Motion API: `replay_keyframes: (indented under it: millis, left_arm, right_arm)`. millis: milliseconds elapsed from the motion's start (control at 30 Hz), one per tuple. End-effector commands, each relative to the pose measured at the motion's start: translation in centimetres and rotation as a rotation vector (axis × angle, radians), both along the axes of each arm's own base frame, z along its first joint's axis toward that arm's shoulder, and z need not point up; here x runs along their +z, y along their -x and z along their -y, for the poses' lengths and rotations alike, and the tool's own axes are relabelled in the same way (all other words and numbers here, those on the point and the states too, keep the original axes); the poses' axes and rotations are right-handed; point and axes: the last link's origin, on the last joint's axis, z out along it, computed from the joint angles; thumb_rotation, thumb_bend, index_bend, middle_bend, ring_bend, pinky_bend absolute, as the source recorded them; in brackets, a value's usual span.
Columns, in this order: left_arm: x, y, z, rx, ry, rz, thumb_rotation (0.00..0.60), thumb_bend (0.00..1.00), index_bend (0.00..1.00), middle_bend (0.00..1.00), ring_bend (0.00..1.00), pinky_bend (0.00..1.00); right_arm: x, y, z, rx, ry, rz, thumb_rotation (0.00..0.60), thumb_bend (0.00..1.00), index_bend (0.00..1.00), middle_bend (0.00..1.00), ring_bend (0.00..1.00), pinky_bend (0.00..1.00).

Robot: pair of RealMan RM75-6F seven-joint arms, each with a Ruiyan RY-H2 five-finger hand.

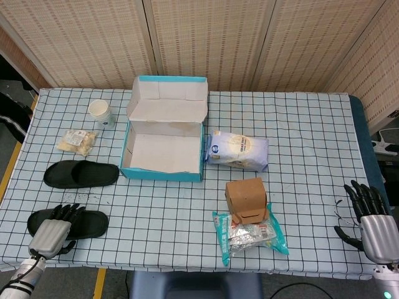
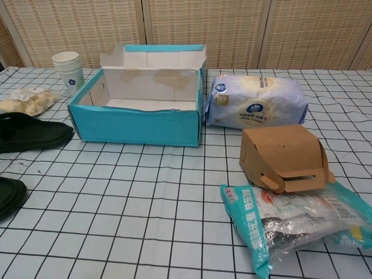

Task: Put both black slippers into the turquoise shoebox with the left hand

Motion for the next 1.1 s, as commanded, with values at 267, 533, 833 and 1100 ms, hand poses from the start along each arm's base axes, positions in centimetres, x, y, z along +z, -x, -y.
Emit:
replay_keyframes:
  millis: [267, 533, 833, 1100]
  left_arm:
    - [-1.2, 1.7, -0.5, 0.065, 0.018, -0.014, 0.600, 0.33, 0.00, 0.00, 0.00, 0.03]
    - [-1.8, 2.7, -0.7, 0.118, 0.045, -0.010, 0.600, 0.33, 0.00, 0.00, 0.00, 0.06]
    - [-3.0, 3.5, -1.0, 0.116, 0.068, -0.020, 0.600, 0.33, 0.00, 0.00, 0.00, 0.07]
    - [-3.2, 3.5, -1.3, 0.093, 0.022, -0.037, 0.600, 0.37, 0.06, 0.07, 0.05, 0.21]
  right_arm:
    - [-0.1, -0.1, 0.0, 0.000, -0.007, 0.002, 0.600, 0.08, 0.00, 0.00, 0.00, 0.00]
    - [-0.3, -0.1, 0.0, -0.010, -0.019, 0.002, 0.600, 0.08, 0.00, 0.00, 0.00, 0.00]
    - [-0.4, -0.1, 0.1, -0.016, -0.021, 0.000, 0.600, 0.08, 0.00, 0.00, 0.00, 0.00]
    - [-0.5, 0.0, 0.1, -0.019, -0.026, 0.002, 0.600, 0.08, 0.00, 0.00, 0.00, 0.00]
